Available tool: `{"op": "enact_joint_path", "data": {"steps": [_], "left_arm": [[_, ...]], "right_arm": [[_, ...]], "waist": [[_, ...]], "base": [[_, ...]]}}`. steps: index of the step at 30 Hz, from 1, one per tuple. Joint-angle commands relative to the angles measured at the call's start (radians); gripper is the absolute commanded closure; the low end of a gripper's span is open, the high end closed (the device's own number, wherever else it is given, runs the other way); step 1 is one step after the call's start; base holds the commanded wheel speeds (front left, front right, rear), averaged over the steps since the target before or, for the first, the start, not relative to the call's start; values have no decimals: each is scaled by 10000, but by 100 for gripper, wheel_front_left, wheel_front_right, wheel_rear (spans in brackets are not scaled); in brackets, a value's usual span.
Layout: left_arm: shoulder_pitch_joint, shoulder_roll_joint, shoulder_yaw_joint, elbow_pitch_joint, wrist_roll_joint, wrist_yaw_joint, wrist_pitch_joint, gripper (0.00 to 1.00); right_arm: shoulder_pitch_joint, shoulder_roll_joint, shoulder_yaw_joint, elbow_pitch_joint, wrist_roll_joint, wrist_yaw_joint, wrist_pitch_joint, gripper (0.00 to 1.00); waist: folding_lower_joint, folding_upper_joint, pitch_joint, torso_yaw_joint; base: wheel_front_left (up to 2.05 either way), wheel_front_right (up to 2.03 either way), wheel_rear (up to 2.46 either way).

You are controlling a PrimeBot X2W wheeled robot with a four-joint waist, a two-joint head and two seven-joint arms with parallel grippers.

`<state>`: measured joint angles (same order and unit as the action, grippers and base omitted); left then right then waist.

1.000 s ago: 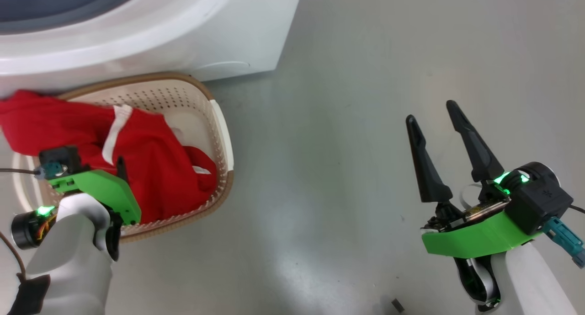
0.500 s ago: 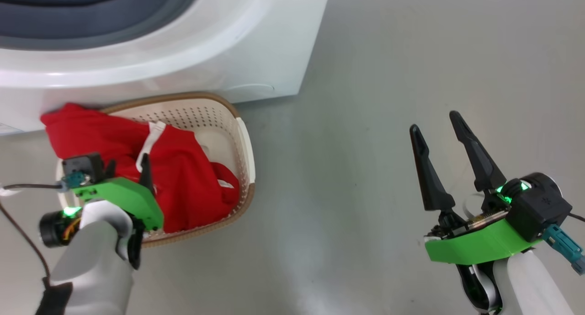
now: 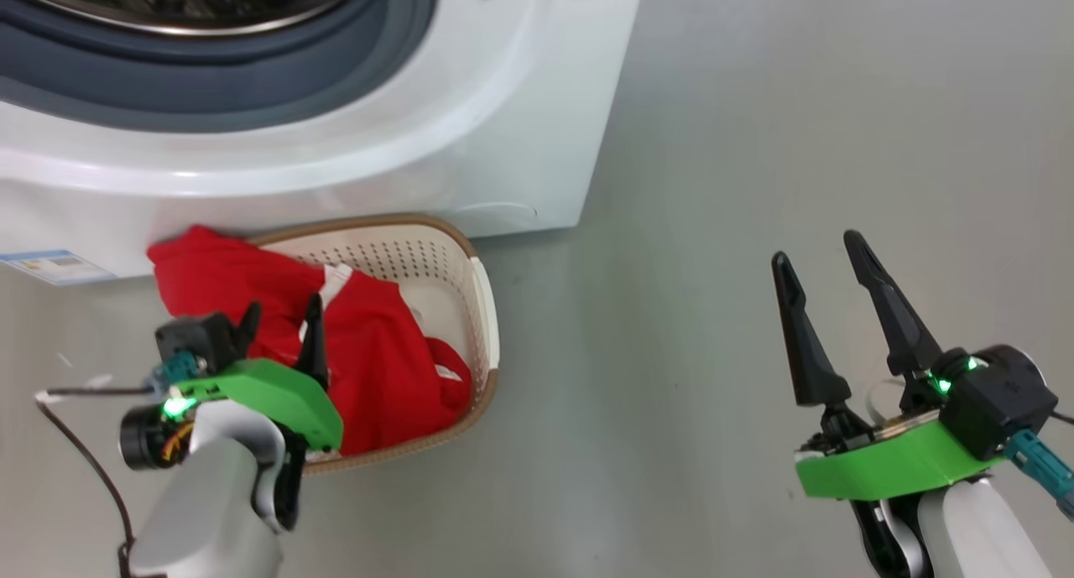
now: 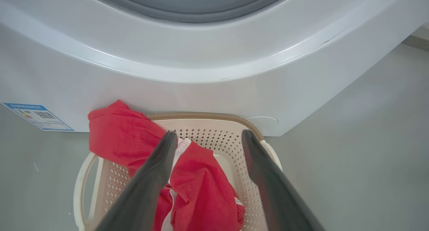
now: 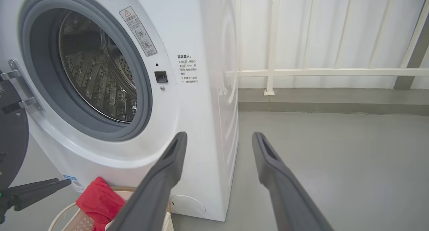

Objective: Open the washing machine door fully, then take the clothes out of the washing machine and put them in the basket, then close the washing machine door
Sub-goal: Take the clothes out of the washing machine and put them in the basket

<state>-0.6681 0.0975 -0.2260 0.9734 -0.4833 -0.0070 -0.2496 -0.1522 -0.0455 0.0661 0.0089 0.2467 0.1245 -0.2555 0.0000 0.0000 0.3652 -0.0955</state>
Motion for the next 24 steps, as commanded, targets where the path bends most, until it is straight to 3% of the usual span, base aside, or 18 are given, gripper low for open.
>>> {"op": "enact_joint_path", "data": {"steps": [1,7,24], "left_arm": [[305,225,319,-497,153,131,-120,0],[1116,209,261,-1711,412,398,-121,0],[3976,389,772,-6945,1642,1148,-121,0]], "right_arm": [[146,-47,117,-216,-104,62,-63,0],[393,-47,-17,-198,-159,62,-63,0],[1210,-47,-543,-119,-319,62,-63,0]], "waist": [[0,0,-330,179],[0,0,-797,343],[0,0,-2199,552]], "base": [[0,0,0],[0,0,0],[0,0,0]]}}
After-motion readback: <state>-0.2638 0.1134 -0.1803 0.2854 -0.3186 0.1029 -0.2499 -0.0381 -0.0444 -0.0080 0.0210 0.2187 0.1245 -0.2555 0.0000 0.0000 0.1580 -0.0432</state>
